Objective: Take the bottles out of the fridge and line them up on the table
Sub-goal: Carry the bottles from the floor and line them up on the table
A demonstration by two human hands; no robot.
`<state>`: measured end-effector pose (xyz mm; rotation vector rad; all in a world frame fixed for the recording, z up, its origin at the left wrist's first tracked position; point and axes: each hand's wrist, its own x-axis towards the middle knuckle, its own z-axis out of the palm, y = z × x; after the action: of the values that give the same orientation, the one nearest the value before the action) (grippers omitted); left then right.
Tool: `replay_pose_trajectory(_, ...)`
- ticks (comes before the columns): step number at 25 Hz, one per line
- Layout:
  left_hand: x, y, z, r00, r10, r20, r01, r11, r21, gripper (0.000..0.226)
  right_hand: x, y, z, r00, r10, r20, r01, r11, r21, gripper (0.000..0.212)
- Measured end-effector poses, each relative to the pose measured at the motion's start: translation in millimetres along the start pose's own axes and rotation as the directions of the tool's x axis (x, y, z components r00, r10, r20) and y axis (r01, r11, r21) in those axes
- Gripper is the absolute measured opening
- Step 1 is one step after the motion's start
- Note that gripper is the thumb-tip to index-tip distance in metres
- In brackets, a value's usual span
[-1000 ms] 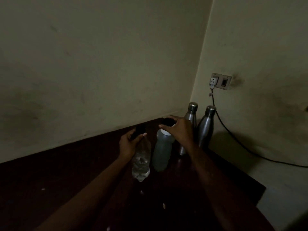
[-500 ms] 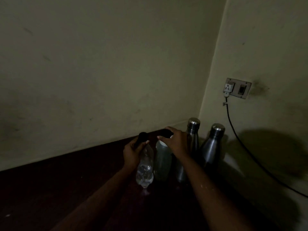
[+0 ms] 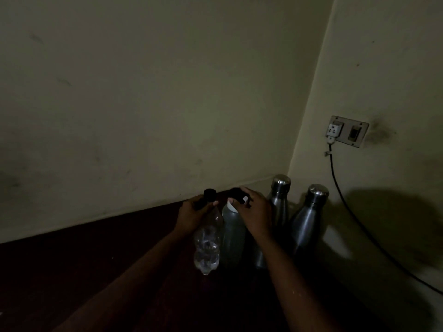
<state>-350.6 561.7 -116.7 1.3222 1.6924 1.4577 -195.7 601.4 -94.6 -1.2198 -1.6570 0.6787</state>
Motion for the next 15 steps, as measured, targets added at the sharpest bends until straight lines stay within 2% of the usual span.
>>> replay_pose_trajectory(4,-15,-7,-2,0.999,-0.039,0.027,0.039,0.999,0.003,0.035,-20,9,0,0.999,0.014,-0.033,-0.012,0.999,0.050,0.043)
replay_pose_trajectory(7,-34,-15,-10,0.999,-0.052,0.012,0.052,0.998,0.027,0.046,-51,9,-1,0.997,0.078,-0.021,-0.078,0.996,0.032,0.036)
replay_pose_trajectory(10,-70,-27,-19,0.997,-0.078,-0.013,0.077,0.996,-0.054,0.041,-94,-1,0,0.974,0.227,0.017,-0.228,0.972,0.060,0.037)
replay_pose_trajectory(15,-149,-43,-68,0.999,-0.028,-0.016,0.025,0.983,-0.182,0.021,-181,-43,20,0.953,0.302,0.007,-0.299,0.940,0.164,0.035)
